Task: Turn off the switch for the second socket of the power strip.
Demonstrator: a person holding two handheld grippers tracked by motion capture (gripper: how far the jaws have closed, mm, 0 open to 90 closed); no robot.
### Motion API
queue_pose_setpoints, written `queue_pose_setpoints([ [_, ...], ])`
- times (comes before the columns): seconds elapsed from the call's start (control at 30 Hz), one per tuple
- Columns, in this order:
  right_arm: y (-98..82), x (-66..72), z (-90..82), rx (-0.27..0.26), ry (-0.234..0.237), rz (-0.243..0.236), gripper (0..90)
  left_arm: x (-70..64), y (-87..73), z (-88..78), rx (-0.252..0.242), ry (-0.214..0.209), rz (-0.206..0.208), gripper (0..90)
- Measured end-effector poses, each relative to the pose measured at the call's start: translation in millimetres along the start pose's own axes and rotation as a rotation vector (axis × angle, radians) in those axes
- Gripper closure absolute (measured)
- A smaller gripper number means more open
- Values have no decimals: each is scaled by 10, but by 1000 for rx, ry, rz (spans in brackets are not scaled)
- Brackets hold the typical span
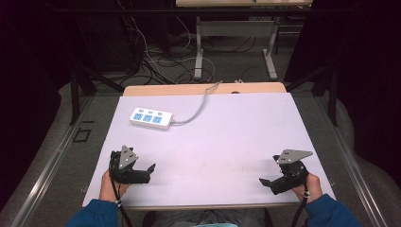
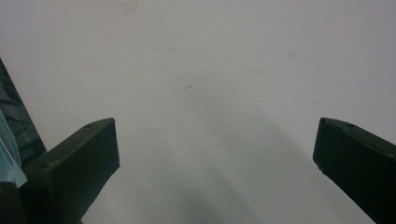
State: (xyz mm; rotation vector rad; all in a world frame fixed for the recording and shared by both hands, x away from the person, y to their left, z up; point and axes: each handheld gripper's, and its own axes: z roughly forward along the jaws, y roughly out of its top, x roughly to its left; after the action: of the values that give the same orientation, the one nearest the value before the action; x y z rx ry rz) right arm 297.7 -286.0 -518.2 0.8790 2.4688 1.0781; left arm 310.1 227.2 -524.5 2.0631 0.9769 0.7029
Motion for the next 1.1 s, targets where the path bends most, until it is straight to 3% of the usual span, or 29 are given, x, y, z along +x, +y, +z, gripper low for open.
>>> queue_pose_setpoints([
  [0.27, 6, -4, 3, 7, 4, -2, 0, 48, 51, 101, 19, 10, 7, 3],
  [1.1, -8, -20, 35, 4, 0, 4, 0, 313, 177, 468, 108, 41, -22, 3],
])
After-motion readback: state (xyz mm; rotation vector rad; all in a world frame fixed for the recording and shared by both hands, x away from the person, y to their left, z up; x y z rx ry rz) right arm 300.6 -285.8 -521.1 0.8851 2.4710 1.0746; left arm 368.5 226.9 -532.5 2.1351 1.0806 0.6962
